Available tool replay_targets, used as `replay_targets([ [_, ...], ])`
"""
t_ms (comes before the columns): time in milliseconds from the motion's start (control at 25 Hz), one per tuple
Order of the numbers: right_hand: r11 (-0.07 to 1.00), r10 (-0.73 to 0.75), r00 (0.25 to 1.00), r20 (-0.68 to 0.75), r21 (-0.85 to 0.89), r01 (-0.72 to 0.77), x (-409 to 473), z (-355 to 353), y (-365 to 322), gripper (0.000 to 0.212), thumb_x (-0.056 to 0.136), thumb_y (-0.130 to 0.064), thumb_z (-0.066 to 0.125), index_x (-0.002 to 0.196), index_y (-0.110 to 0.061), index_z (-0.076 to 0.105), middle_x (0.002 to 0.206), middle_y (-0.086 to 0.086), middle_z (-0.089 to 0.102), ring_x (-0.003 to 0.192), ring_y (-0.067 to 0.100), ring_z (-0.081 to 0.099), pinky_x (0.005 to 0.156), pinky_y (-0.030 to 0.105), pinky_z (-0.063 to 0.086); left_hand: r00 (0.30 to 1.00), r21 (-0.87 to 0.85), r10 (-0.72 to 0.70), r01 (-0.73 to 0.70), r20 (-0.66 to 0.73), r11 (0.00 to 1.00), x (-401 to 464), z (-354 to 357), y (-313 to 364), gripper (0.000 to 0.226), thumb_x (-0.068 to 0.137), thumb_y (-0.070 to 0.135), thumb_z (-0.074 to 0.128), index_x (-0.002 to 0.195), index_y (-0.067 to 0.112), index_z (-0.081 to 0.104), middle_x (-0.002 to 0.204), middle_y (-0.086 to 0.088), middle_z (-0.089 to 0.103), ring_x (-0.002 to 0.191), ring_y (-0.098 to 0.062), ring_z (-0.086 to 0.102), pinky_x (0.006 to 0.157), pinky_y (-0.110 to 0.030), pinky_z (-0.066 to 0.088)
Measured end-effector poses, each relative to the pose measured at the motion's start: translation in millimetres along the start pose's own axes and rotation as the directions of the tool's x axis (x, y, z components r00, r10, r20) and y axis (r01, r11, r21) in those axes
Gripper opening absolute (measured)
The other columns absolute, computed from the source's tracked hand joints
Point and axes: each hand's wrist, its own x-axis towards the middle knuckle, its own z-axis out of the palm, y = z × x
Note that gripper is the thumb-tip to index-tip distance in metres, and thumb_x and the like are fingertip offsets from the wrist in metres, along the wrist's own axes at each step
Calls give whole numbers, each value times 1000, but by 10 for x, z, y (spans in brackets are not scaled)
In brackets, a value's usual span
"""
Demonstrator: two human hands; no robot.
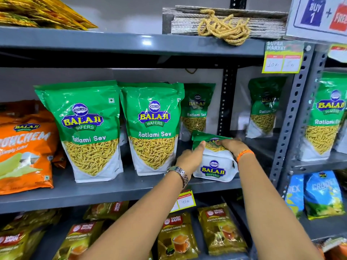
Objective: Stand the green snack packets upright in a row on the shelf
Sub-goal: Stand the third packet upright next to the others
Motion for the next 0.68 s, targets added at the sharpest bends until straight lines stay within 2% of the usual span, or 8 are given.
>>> replay_targets([
  [80,1000,-16,1000,-6,-20,16,-16,-21,-17,73,94,-29,68,150,5,33,151,20,48,136,32,52,109,36,44,1000,-37,11,-12,-16,999,79,35,27,84,77,73,57,131,9,51,138,-14,57,125,-31,56,106,-38,45],
  [200,994,-45,997,-57,95,50,31,-27,112,57,95,-18,64,144,6,48,148,21,53,135,33,54,108,36,45,998,-12,52,-53,-48,999,204,66,56,58,77,60,66,106,12,49,126,-13,62,115,-31,61,100,-40,49],
  [320,965,-35,967,-254,244,99,61,-9,254,43,88,-12,68,128,3,62,137,21,63,126,34,62,109,42,47,995,-21,101,-102,-24,995,339,70,89,61,81,51,68,113,0,61,116,-18,68,106,-33,66,86,-34,52],
  [400,932,4,931,-366,338,129,20,-7,267,44,83,-16,73,124,0,66,132,19,67,121,33,65,104,36,50,987,-46,158,-157,10,986,391,66,131,52,86,43,68,115,0,64,108,-17,69,102,-34,67,80,-36,49],
  [480,902,37,888,-457,398,167,-30,-13,217,55,81,-22,78,129,-1,61,133,20,65,121,34,64,98,33,48,980,-72,198,-195,32,978,428,52,181,45,89,36,68,123,6,60,122,-13,65,118,-32,62,96,-38,48],
  [520,879,49,870,-490,435,196,-51,-17,178,61,79,-22,80,132,-2,56,134,20,64,122,34,63,96,33,47,977,-86,210,-206,41,975,444,45,201,52,91,33,67,134,8,53,134,-10,60,127,-30,56,102,-35,43],
  [600,812,24,842,-539,502,298,-78,-21,78,70,78,-19,81,138,-7,46,132,18,64,121,34,63,96,31,46,970,-90,238,-233,52,968,466,37,237,64,92,28,66,148,10,40,149,-6,49,137,-26,46,105,-27,35],
  [680,734,-41,836,-548,551,397,-76,4,10,77,78,-14,81,144,-10,42,132,14,66,122,31,64,105,35,49,965,-83,258,-255,37,963,513,29,251,67,92,23,66,151,12,36,152,-4,45,140,-26,43,109,-29,35],
])
